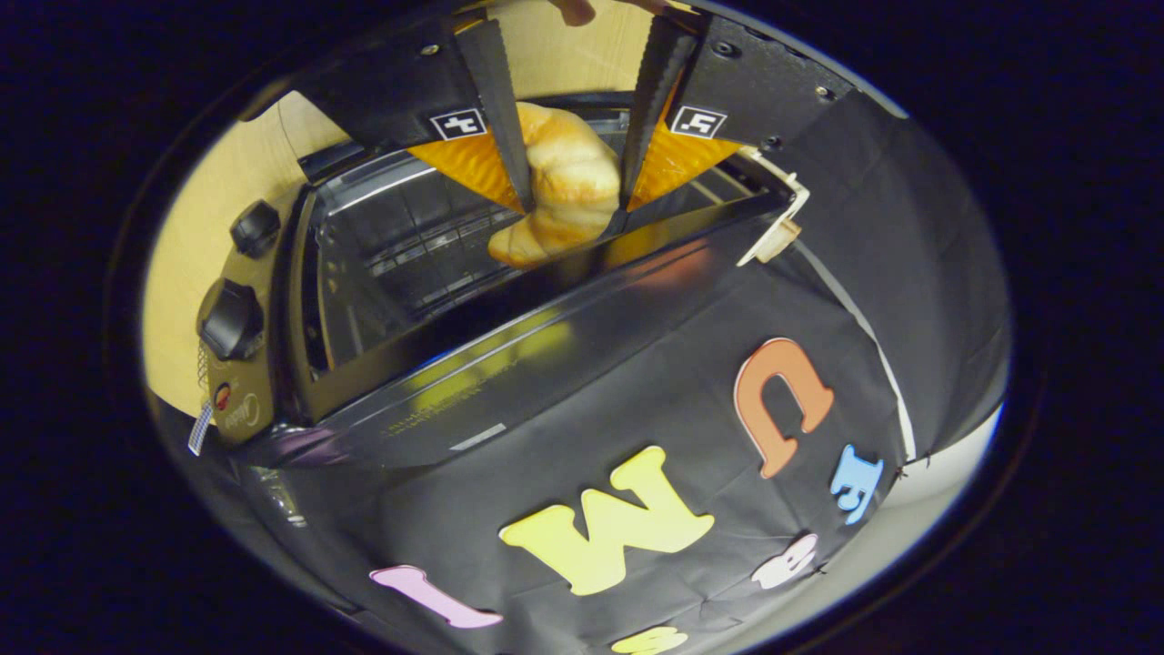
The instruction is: Open the electric oven with the left hand, put the food in, and close the electric oven.
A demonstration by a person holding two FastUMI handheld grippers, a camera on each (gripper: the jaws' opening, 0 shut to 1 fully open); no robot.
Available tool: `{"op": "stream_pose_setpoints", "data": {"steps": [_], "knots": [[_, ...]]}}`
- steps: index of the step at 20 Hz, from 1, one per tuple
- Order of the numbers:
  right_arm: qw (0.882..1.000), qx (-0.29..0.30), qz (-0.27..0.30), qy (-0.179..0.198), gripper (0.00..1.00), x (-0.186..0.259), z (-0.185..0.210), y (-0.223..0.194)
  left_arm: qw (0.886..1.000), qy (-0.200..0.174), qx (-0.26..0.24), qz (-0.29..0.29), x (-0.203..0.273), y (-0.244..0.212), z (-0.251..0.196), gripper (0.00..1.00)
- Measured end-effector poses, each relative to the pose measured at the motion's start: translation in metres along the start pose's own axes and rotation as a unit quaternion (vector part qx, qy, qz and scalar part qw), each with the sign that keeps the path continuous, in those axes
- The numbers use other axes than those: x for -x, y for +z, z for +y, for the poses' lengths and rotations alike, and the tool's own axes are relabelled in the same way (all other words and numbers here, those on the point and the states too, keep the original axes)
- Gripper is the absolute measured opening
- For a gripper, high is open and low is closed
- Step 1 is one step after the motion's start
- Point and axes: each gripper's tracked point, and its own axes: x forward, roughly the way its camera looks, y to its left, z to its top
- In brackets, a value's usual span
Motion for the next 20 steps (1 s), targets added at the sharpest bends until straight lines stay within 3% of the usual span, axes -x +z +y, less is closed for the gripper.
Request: {"op": "stream_pose_setpoints", "data": {"steps": [5, 10, 15, 16, 20], "knots": [[0.996, 0.063, -0.042, -0.045, 0.58, -0.033, -0.011, 0.014, 1.000, 0.002, 0.002, 0.018, -0.009, -0.011, 0.004, 0.94], [0.995, 0.082, -0.048, -0.032, 0.61, -0.042, -0.004, 0.013, 0.999, 0.007, 0.009, 0.032, -0.015, -0.021, 0.007, 0.94], [0.995, 0.096, -0.032, -0.027, 0.96, -0.015, -0.005, 0.004, 0.999, 0.009, 0.007, 0.033, -0.008, -0.019, 0.004, 0.94], [0.994, 0.103, -0.032, -0.024, 1.00, -0.004, -0.004, 0.004, 0.999, 0.008, 0.007, 0.031, -0.006, -0.018, 0.003, 0.94], [0.994, 0.108, -0.014, 0.015, 0.96, 0.051, 0.009, 0.002, 1.000, 0.001, 0.006, 0.028, -0.002, -0.018, -0.008, 0.94]]}}
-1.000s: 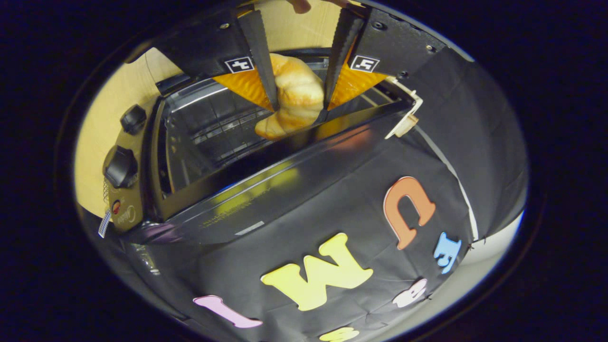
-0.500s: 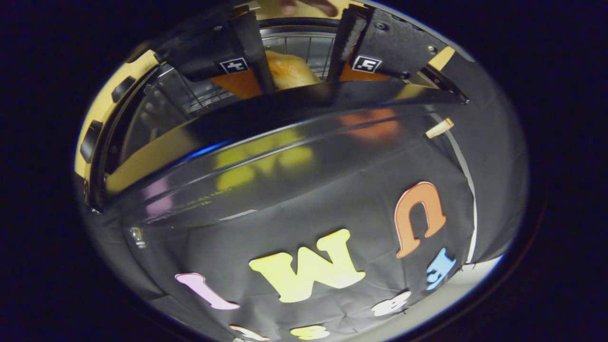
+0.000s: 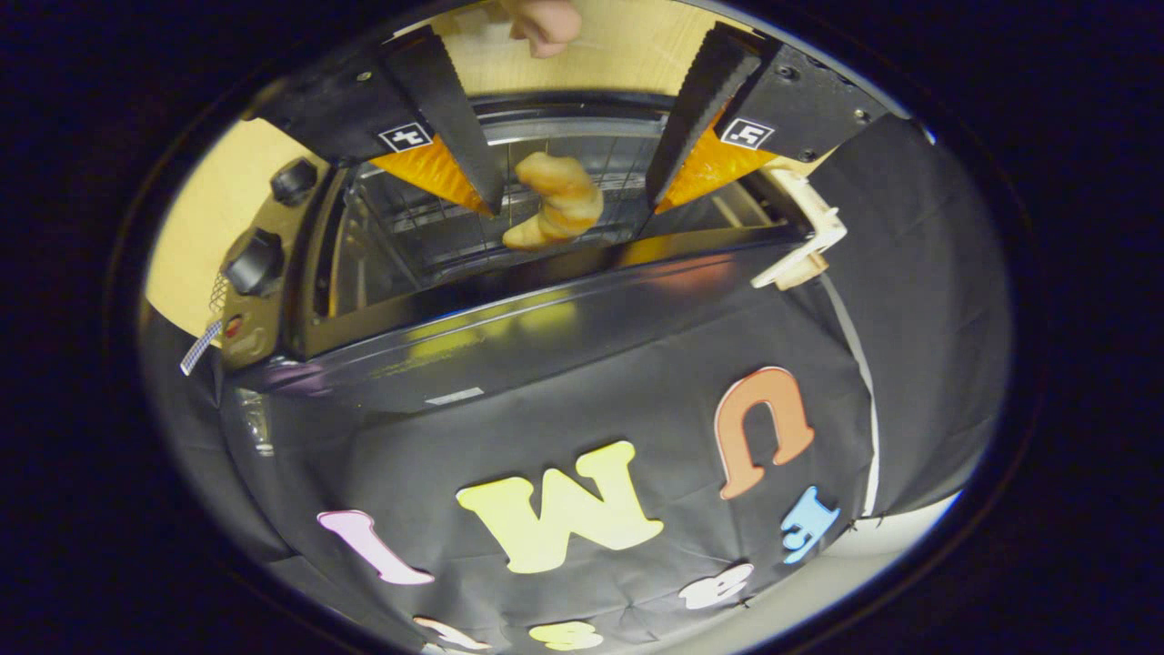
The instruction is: Open the electric oven with the left hand, put the food in, and close the electric oven.
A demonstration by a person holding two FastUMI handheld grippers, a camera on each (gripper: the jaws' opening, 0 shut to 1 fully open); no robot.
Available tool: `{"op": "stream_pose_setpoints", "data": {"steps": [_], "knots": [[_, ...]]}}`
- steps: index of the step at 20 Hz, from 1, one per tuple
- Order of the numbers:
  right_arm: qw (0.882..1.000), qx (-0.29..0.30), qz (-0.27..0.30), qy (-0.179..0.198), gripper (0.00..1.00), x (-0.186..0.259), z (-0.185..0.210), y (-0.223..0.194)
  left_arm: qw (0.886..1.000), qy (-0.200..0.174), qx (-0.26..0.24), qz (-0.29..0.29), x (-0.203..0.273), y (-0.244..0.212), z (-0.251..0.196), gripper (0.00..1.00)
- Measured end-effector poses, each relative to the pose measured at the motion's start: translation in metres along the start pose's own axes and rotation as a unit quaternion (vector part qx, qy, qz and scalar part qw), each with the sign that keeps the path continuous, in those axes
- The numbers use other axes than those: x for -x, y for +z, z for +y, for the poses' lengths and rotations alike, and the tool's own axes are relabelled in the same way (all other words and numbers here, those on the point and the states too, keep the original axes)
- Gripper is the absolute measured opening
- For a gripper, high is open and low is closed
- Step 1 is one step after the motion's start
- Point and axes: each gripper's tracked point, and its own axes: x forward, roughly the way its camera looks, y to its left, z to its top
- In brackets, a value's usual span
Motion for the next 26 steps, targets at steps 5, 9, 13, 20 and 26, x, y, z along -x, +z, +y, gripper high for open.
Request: {"op": "stream_pose_setpoints", "data": {"steps": [5, 9, 13, 20, 26], "knots": [[0.999, -0.008, -0.019, 0.045, 0.95, 0.093, 0.004, 0.022, 1.000, 0.000, 0.001, 0.017, -0.012, -0.009, -0.017, 0.94], [0.996, 0.012, -0.070, 0.049, 1.00, 0.167, -0.018, 0.055, 1.000, -0.009, 0.006, 0.028, -0.034, -0.015, -0.041, 0.94], [0.992, 0.047, -0.114, 0.021, 1.00, 0.234, -0.052, 0.087, 0.999, -0.029, 0.009, 0.044, -0.059, -0.024, -0.069, 0.94], [0.980, 0.088, -0.168, -0.057, 0.95, 0.325, -0.108, 0.134, 0.992, -0.048, 0.001, 0.118, -0.105, -0.073, -0.111, 0.94], [0.976, 0.121, -0.161, -0.078, 0.96, 0.362, -0.129, 0.136, 0.981, -0.021, -0.001, 0.192, -0.149, -0.125, -0.117, 0.94]]}}
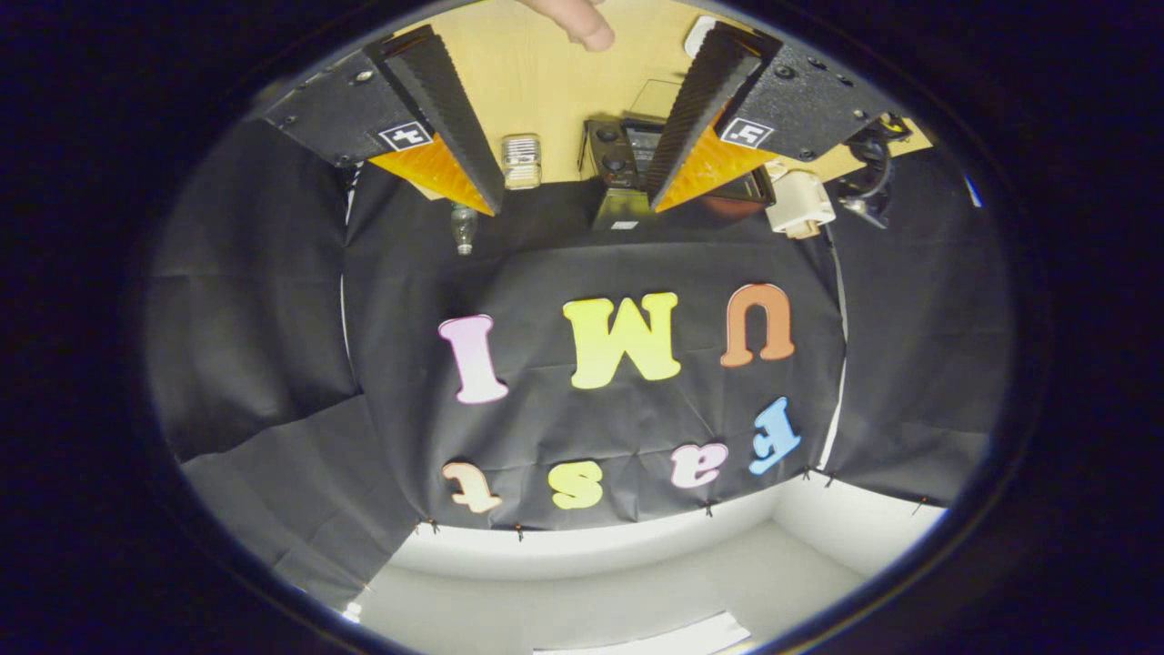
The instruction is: Open the electric oven with the left hand, put the food in, and close the electric oven.
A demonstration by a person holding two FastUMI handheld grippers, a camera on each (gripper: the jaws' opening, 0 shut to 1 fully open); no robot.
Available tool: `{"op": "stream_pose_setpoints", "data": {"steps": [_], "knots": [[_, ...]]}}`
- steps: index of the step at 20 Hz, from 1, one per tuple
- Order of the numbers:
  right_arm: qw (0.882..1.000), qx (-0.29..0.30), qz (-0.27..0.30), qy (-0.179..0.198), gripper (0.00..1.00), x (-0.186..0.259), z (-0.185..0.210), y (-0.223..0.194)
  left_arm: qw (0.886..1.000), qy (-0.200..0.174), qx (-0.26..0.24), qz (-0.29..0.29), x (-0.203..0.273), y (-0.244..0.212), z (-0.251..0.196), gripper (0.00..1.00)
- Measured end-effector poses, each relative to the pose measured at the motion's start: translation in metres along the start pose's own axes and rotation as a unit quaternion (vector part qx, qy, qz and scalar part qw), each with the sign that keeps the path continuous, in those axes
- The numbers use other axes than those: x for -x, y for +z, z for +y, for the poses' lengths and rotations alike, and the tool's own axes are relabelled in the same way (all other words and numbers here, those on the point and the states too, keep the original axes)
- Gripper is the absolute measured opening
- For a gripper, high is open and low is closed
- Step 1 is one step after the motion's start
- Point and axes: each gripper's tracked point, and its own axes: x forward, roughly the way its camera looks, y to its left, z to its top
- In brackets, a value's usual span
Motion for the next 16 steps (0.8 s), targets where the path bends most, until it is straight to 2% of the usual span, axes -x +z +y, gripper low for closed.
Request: {"op": "stream_pose_setpoints", "data": {"steps": [3, 7, 11, 16], "knots": [[1.000, -0.005, 0.008, 0.000, 0.96, 0.007, -0.016, -0.002, 0.999, 0.001, 0.018, 0.034, -0.015, -0.016, -0.003, 0.95], [1.000, -0.007, -0.005, -0.020, 0.96, 0.014, -0.044, 0.002, 0.999, 0.011, 0.011, 0.051, -0.036, -0.023, 0.003, 0.95], [1.000, -0.022, -0.004, -0.009, 0.96, 0.009, -0.049, -0.002, 0.997, 0.028, 0.004, 0.065, -0.042, -0.021, 0.007, 0.94], [1.000, -0.029, -0.008, -0.004, 0.96, 0.003, -0.051, 0.000, 0.996, 0.031, 0.012, 0.082, -0.046, -0.021, 0.008, 0.94]]}}
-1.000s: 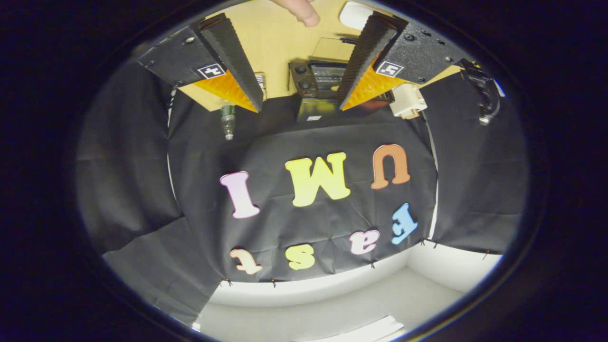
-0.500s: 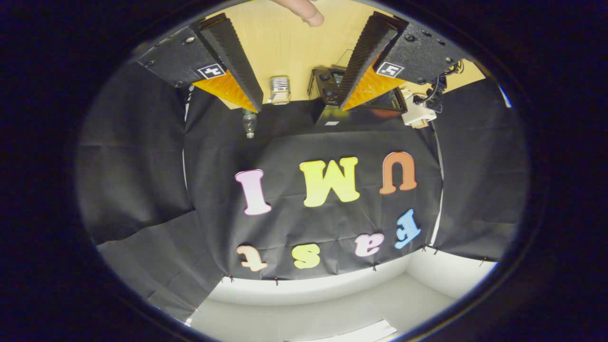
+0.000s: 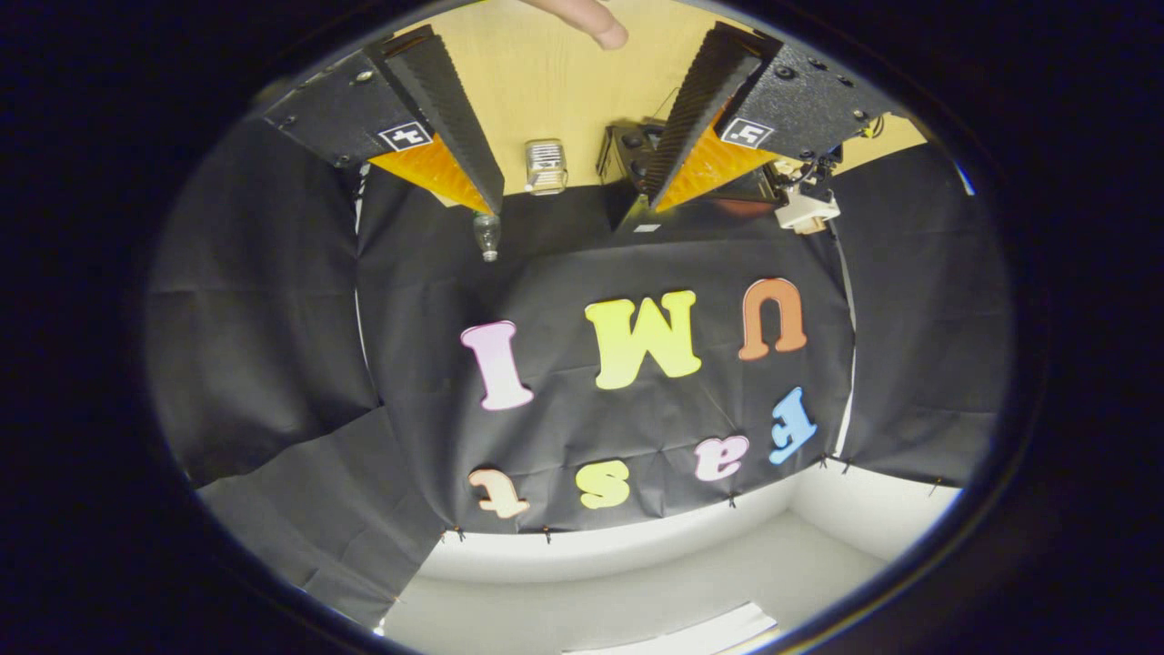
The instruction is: Open the electric oven with the left hand, put the food in, and close the electric oven.
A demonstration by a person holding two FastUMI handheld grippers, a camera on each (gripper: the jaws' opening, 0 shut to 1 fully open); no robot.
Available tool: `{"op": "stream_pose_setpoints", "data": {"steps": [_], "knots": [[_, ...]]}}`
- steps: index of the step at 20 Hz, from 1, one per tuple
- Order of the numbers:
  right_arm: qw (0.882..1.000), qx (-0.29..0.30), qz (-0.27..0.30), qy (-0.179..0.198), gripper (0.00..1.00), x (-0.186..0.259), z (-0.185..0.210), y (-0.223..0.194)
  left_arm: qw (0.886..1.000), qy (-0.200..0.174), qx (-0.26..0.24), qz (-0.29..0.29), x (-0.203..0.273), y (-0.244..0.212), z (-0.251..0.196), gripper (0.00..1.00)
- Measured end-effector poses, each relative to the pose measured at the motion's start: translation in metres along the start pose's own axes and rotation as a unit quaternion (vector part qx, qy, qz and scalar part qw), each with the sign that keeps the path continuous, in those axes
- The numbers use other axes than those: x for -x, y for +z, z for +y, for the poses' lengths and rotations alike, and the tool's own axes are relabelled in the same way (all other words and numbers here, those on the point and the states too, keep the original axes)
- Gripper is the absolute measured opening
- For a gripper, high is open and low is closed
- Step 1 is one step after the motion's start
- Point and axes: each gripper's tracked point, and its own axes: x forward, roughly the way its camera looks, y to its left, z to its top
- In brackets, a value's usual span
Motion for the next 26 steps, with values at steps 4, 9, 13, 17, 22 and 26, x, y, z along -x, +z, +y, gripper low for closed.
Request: {"op": "stream_pose_setpoints", "data": {"steps": [4, 9, 13, 17, 22, 26], "knots": [[1.000, -0.006, 0.007, 0.023, 0.96, -0.003, 0.014, -0.005, 1.000, 0.006, -0.016, -0.013, 0.009, 0.012, -0.004, 0.93], [1.000, -0.004, 0.014, 0.018, 0.96, -0.008, 0.014, -0.006, 0.998, 0.013, -0.024, -0.047, 0.020, 0.046, -0.001, 0.93], [1.000, -0.006, -0.001, 0.008, 0.96, -0.004, 0.010, 0.000, 0.996, 0.022, -0.042, -0.079, 0.026, 0.081, 0.001, 0.94], [1.000, -0.009, 0.006, 0.014, 0.96, -0.007, 0.018, -0.003, 0.992, 0.020, -0.042, -0.120, 0.025, 0.129, 0.007, 0.97], [1.000, -0.008, 0.006, 0.005, 0.96, 0.003, 0.015, -0.001, 0.986, 0.006, -0.009, -0.167, 0.031, 0.176, 0.014, 0.96], [1.000, -0.003, 0.002, 0.001, 0.96, 0.019, 0.019, 0.002, 0.976, 0.010, -0.019, -0.214, 0.055, 0.201, 0.020, 0.96]]}}
